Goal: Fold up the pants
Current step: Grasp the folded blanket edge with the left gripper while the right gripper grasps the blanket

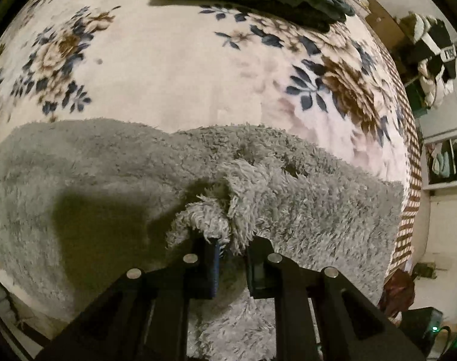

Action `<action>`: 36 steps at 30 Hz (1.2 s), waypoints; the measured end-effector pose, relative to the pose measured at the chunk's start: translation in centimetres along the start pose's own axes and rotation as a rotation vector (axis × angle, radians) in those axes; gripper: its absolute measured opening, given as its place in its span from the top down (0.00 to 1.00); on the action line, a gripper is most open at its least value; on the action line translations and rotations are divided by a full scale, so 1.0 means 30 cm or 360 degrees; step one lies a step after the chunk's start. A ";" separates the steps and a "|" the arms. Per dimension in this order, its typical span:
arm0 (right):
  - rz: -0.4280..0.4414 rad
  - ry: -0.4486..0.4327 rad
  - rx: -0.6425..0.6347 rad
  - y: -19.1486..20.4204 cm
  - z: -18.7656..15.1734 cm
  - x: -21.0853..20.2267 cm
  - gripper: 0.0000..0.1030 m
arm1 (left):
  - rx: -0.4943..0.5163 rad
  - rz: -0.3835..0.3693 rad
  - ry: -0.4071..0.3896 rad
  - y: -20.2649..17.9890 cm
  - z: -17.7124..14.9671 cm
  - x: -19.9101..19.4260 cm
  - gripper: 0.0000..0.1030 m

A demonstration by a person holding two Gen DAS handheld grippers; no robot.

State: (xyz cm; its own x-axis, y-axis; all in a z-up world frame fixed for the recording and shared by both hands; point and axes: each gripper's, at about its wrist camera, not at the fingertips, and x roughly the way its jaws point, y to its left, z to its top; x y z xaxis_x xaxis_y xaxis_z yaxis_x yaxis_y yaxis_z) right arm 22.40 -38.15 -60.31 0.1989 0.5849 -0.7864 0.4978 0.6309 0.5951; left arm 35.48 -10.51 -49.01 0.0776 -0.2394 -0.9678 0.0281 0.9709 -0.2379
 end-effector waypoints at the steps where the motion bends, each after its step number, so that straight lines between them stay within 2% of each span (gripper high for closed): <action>1: 0.0066 0.0032 0.0094 -0.009 -0.013 0.033 0.21 | 0.0013 0.0007 0.0006 -0.004 0.003 0.004 0.89; 2: 0.0128 0.0054 0.0179 -0.019 -0.027 0.064 0.24 | 0.0017 0.0008 0.0011 -0.004 0.007 0.006 0.89; 4: 0.0210 0.0105 0.0339 -0.031 -0.052 0.134 0.54 | 0.0031 0.0010 0.0019 -0.004 0.012 0.004 0.89; 5: 0.0225 0.0116 0.0390 -0.030 -0.064 0.158 0.81 | 0.0034 0.0010 0.0021 -0.002 0.015 0.000 0.89; 6: 0.0203 0.0103 0.0436 -0.028 -0.079 0.176 0.91 | 0.0028 0.0004 0.0023 0.001 0.020 -0.006 0.89; 9: 0.0194 0.0052 0.0473 0.007 -0.126 0.194 0.93 | 0.0013 -0.0012 0.0012 0.011 0.031 -0.031 0.89; 17: 0.0273 0.0030 0.0310 0.139 -0.205 0.194 0.94 | -0.0006 -0.0012 0.0008 0.043 0.055 -0.059 0.89; 21: 0.0263 0.0090 0.0252 0.155 -0.206 0.224 0.94 | -0.0008 -0.0021 0.0061 0.081 0.081 -0.011 0.84; 23: 0.0188 0.0138 0.0193 0.154 -0.194 0.255 0.91 | -0.0083 -0.0100 0.0118 0.116 0.083 0.006 0.79; 24: 0.0144 0.0154 0.0173 0.147 -0.179 0.269 0.89 | -0.0099 -0.0102 0.0114 0.125 0.079 -0.003 0.70; 25: 0.0113 0.0173 0.0161 0.141 -0.171 0.275 0.84 | -0.0093 -0.0075 0.0082 0.134 0.070 -0.025 0.58; 26: 0.0095 0.0196 0.0158 0.133 -0.163 0.272 0.68 | -0.0081 -0.0061 0.0055 0.138 0.060 -0.045 0.51; 27: 0.0090 0.0207 0.0160 0.129 -0.158 0.264 0.44 | -0.0081 -0.0071 0.0001 0.154 0.041 -0.079 0.45; 28: 0.0100 0.0209 0.0157 0.127 -0.153 0.245 0.35 | -0.0109 -0.0087 -0.0048 0.178 0.014 -0.114 0.41; 29: 0.0118 0.0200 0.0134 0.129 -0.150 0.218 0.30 | -0.0139 -0.0100 -0.0077 0.200 -0.005 -0.136 0.39; 31: 0.0089 0.0193 0.0046 0.142 -0.148 0.166 0.26 | -0.0255 -0.0112 -0.0189 0.280 -0.088 -0.209 0.26; 33: 0.0049 0.0183 -0.0023 0.148 -0.149 0.122 0.21 | -0.0391 -0.0071 -0.0268 0.376 -0.170 -0.255 0.16; 35: 0.0000 0.0162 -0.0086 0.155 -0.146 0.074 0.21 | -0.0548 -0.0030 -0.0323 0.474 -0.240 -0.272 0.15; 36: -0.0016 0.0151 -0.0110 0.157 -0.145 0.051 0.21 | -0.0679 -0.0023 -0.0335 0.547 -0.286 -0.265 0.15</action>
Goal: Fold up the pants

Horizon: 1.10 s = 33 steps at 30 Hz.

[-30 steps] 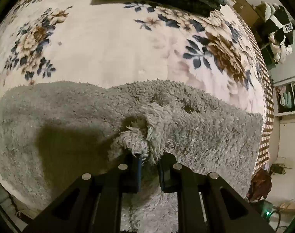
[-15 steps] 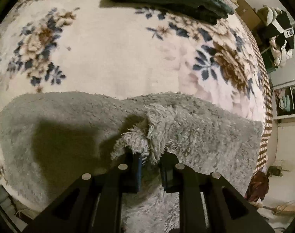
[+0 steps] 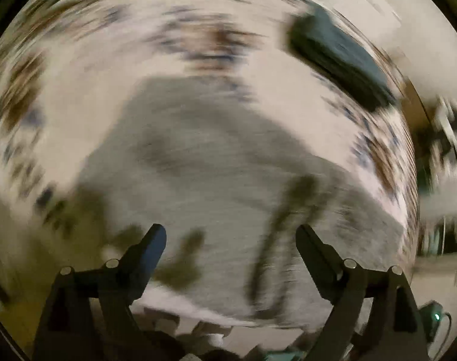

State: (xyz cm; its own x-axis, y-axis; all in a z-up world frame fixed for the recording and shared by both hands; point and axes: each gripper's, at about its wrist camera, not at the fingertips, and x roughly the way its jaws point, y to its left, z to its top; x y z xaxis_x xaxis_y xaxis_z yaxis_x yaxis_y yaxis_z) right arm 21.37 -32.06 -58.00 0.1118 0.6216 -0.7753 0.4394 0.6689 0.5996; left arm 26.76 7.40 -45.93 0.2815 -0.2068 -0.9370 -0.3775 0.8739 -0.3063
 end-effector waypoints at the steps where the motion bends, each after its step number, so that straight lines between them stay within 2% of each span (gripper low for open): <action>1: -0.0018 -0.0017 -0.0022 0.009 0.004 -0.018 0.21 | -0.0152 -0.0005 0.0003 0.088 -0.010 0.013 0.15; 5: -0.0124 -0.0058 -0.0070 0.034 0.062 -0.057 0.21 | -0.0619 -0.0095 -0.0045 0.332 -0.029 0.091 0.15; 8: -0.0176 -0.0076 -0.0086 0.056 0.103 -0.035 0.21 | -0.0788 -0.0209 -0.0128 0.401 -0.008 0.133 0.15; 10: -0.0195 -0.0086 -0.0112 0.089 0.124 -0.003 0.21 | -0.0848 -0.0268 -0.0188 0.416 0.020 0.151 0.15; 14: -0.0238 -0.0093 -0.0176 0.103 0.143 0.053 0.21 | -0.0847 -0.0302 -0.0275 0.408 0.109 0.197 0.16; 15: -0.0246 -0.0093 -0.0187 0.111 0.147 0.066 0.21 | -0.0831 -0.0310 -0.0289 0.404 0.129 0.209 0.21; 16: -0.0248 -0.0093 -0.0199 0.117 0.151 0.076 0.21 | -0.0815 -0.0319 -0.0312 0.400 0.147 0.220 0.39; 17: -0.0250 -0.0091 -0.0209 0.120 0.153 0.084 0.21 | -0.0805 -0.0316 -0.0321 0.395 0.151 0.224 0.51; 18: -0.0255 -0.0091 -0.0216 0.121 0.156 0.090 0.21 | -0.0788 -0.0320 -0.0321 0.387 0.161 0.225 0.64; 19: -0.0258 -0.0090 -0.0211 0.121 0.162 0.093 0.21 | -0.0754 -0.0325 -0.0346 0.369 0.161 0.207 0.71; 23: -0.0221 -0.0105 -0.0176 0.115 0.181 0.094 0.21 | -0.0532 -0.0334 -0.0507 0.254 0.147 0.038 0.74; 25: -0.0210 -0.0122 -0.0168 0.095 0.187 0.074 0.21 | -0.0366 -0.0332 -0.0579 0.143 0.135 -0.074 0.75; 29: -0.0177 -0.0152 -0.0090 0.017 0.208 0.008 0.21 | -0.0010 -0.0345 -0.0657 -0.139 0.083 -0.260 0.75; 30: -0.0166 -0.0161 -0.0068 -0.003 0.211 -0.011 0.21 | 0.0096 -0.0378 -0.0662 -0.244 0.058 -0.299 0.75; 33: -0.0129 -0.0213 0.0003 -0.079 0.223 -0.094 0.21 | 0.0321 -0.0442 -0.0602 -0.492 -0.027 -0.318 0.75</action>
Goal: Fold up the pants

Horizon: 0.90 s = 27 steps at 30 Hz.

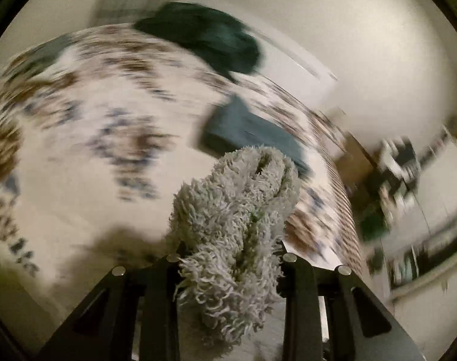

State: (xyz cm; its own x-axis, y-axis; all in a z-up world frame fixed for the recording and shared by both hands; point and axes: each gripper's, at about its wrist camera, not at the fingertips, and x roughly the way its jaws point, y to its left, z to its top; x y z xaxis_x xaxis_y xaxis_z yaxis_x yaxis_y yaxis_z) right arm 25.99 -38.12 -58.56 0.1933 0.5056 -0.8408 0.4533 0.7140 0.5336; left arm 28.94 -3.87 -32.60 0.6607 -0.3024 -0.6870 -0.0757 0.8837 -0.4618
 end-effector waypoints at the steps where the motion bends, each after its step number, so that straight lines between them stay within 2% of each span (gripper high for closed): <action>1: 0.0008 -0.0022 0.0027 -0.038 0.009 -0.036 0.21 | 0.0046 -0.0021 0.0019 -0.060 -0.019 0.019 0.75; 3: 0.0013 -0.0057 0.0064 -0.096 0.022 -0.089 0.21 | 0.0171 -0.0084 0.0104 -0.240 -0.088 0.100 0.75; 4: 0.0004 -0.0075 0.0088 -0.130 0.028 -0.122 0.21 | 0.0201 -0.0100 0.0126 -0.292 -0.107 0.142 0.75; 8: -0.0034 -0.0161 0.0179 -0.270 0.048 -0.259 0.21 | 0.0399 -0.0109 0.0284 -0.513 -0.301 0.309 0.75; 11: -0.0096 -0.0222 0.0218 -0.378 0.062 -0.357 0.21 | 0.0525 -0.0069 0.0548 -0.625 -0.462 0.464 0.74; 12: -0.0120 -0.0239 0.0231 -0.413 0.066 -0.385 0.21 | 0.0558 -0.0044 0.0635 -0.646 -0.504 0.503 0.71; 14: -0.0164 -0.0262 0.0268 -0.494 0.075 -0.435 0.21 | 0.0609 -0.0004 0.0793 -0.675 -0.557 0.560 0.59; 15: -0.0177 -0.0269 0.0286 -0.524 0.080 -0.454 0.21 | 0.0624 -0.0002 0.0839 -0.692 -0.573 0.567 0.44; 16: -0.0186 -0.0278 0.0302 -0.553 0.086 -0.475 0.21 | 0.0638 -0.0032 0.0868 -0.704 -0.578 0.559 0.23; 18: -0.0206 -0.0292 0.0299 -0.595 0.094 -0.510 0.21 | 0.0603 -0.0101 0.0847 -0.728 -0.574 0.509 0.13; 20: -0.0214 -0.0310 0.0288 -0.618 0.108 -0.533 0.21 | 0.0569 -0.0167 0.0856 -0.734 -0.539 0.466 0.12; 23: -0.0151 -0.0306 0.0287 -0.621 0.139 -0.531 0.11 | 0.0470 -0.0232 0.0845 -0.693 -0.474 0.393 0.12; 25: -0.0040 -0.0283 0.0285 -0.587 0.169 -0.503 0.10 | 0.0387 -0.0171 0.0785 -0.600 -0.387 0.340 0.12; 27: 0.0064 -0.0239 0.0242 -0.536 0.193 -0.470 0.07 | 0.0328 -0.0043 0.0733 -0.487 -0.307 0.348 0.12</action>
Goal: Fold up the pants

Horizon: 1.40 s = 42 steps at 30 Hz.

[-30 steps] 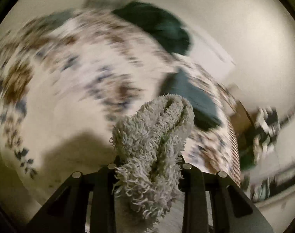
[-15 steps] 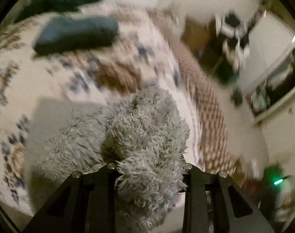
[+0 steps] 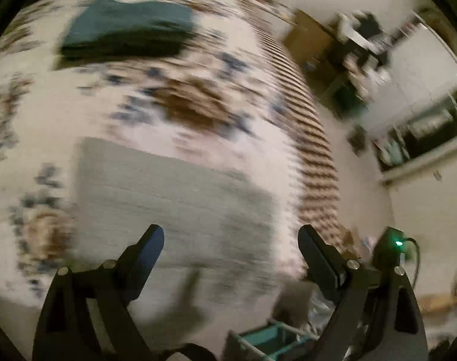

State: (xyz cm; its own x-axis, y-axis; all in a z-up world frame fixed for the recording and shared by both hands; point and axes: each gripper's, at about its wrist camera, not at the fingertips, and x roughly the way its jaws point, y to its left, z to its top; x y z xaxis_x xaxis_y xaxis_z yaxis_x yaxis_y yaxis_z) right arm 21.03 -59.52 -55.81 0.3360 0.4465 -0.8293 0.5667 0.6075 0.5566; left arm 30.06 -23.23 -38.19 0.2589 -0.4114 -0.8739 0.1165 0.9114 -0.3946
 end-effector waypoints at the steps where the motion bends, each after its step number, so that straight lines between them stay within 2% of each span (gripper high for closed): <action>1: 0.0054 0.0027 -0.0024 0.033 0.013 0.029 0.07 | -0.0020 0.0041 0.0004 0.045 0.010 -0.001 0.12; 3: 0.0151 0.0078 -0.0060 0.103 0.043 0.098 0.07 | -0.0101 0.0219 0.0013 0.194 0.044 0.032 0.12; 4: 0.0193 0.0107 -0.0075 0.134 0.058 0.131 0.07 | -0.0129 0.0268 0.0040 0.249 0.054 0.061 0.12; 5: 0.0226 0.0139 -0.0095 0.165 0.073 0.167 0.07 | -0.0151 0.0289 0.0072 0.285 0.061 0.087 0.12; 8: 0.0194 0.0291 -0.0105 0.230 0.108 0.292 0.08 | -0.0163 0.0281 0.0192 0.360 0.083 0.201 0.12; 9: 0.0218 0.0351 -0.0088 0.247 0.112 0.326 0.25 | -0.0140 0.0275 0.0208 0.360 0.089 0.225 0.12; 10: 0.0212 0.0346 -0.0101 0.261 0.111 0.331 0.43 | -0.0114 0.0268 0.0217 0.356 0.099 0.246 0.12; 11: 0.0123 0.0314 -0.0183 0.291 0.107 0.321 0.67 | -0.0103 0.0239 0.0224 0.351 0.105 0.260 0.12; 12: 0.0091 0.0274 -0.0257 0.314 0.105 0.299 0.72 | -0.0105 0.0206 0.0235 0.351 0.115 0.272 0.10; 14: 0.0031 0.0150 -0.0310 0.324 0.131 0.229 0.76 | -0.0113 0.0125 0.0249 0.340 0.125 0.296 0.10; 17: -0.0088 0.0071 -0.0281 0.270 0.197 0.180 0.76 | -0.0133 0.0082 0.0280 0.327 0.143 0.324 0.10; 19: -0.0092 0.0162 -0.0257 0.235 0.225 0.208 0.73 | -0.0141 0.0100 0.0278 0.317 0.145 0.330 0.10; 20: -0.0052 0.0216 -0.0214 0.220 0.230 0.219 0.64 | -0.0158 0.0097 0.0274 0.318 0.148 0.329 0.10; 21: -0.0024 0.0243 -0.0180 0.208 0.227 0.217 0.42 | -0.0173 0.0094 0.0268 0.323 0.149 0.325 0.10; 23: 0.0055 0.0239 -0.0159 0.189 0.194 0.187 0.21 | -0.0189 0.0085 0.0268 0.332 0.148 0.328 0.10; 24: 0.0099 0.0248 -0.0139 0.170 0.174 0.178 0.19 | -0.0199 0.0082 0.0269 0.334 0.146 0.330 0.10; 28: 0.0204 0.0448 0.0159 0.016 0.052 0.267 0.19 | -0.0186 0.0088 0.0269 0.329 0.144 0.327 0.10; 29: 0.0246 0.0439 0.0213 -0.009 0.030 0.274 0.30 | -0.0176 0.0092 0.0266 0.329 0.145 0.321 0.10; 30: 0.0273 0.0415 0.0262 -0.030 0.008 0.275 0.75 | -0.0161 0.0092 0.0271 0.329 0.147 0.319 0.10; 33: 0.0255 0.0359 0.0260 -0.049 -0.038 0.206 0.76 | -0.0147 0.0070 0.0286 0.331 0.152 0.315 0.10; 36: 0.0106 0.0329 0.0232 -0.092 -0.055 0.129 0.77 | -0.0127 0.0033 0.0324 0.317 0.151 0.332 0.10; 38: -0.0019 0.0374 0.0217 -0.136 -0.057 0.142 0.77 | -0.0107 0.0025 0.0350 0.296 0.146 0.338 0.10; 40: -0.0124 0.0496 0.0151 -0.143 -0.052 0.205 0.76 | -0.0074 0.0031 0.0360 0.268 0.148 0.318 0.10; 41: -0.0111 0.0542 0.0151 -0.137 -0.042 0.226 0.71 | -0.0064 0.0031 0.0361 0.262 0.151 0.307 0.10; 42: -0.0096 0.0547 0.0148 -0.119 -0.024 0.222 0.59 | -0.0050 0.0029 0.0358 0.256 0.155 0.284 0.10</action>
State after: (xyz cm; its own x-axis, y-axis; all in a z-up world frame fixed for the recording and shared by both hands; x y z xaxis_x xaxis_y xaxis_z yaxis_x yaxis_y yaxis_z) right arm 20.70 -58.25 -63.30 0.0365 0.6162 -0.7867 0.6490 0.5840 0.4875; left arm 37.64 -19.74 -47.36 0.0401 -0.3878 -0.9209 0.0830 0.9197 -0.3837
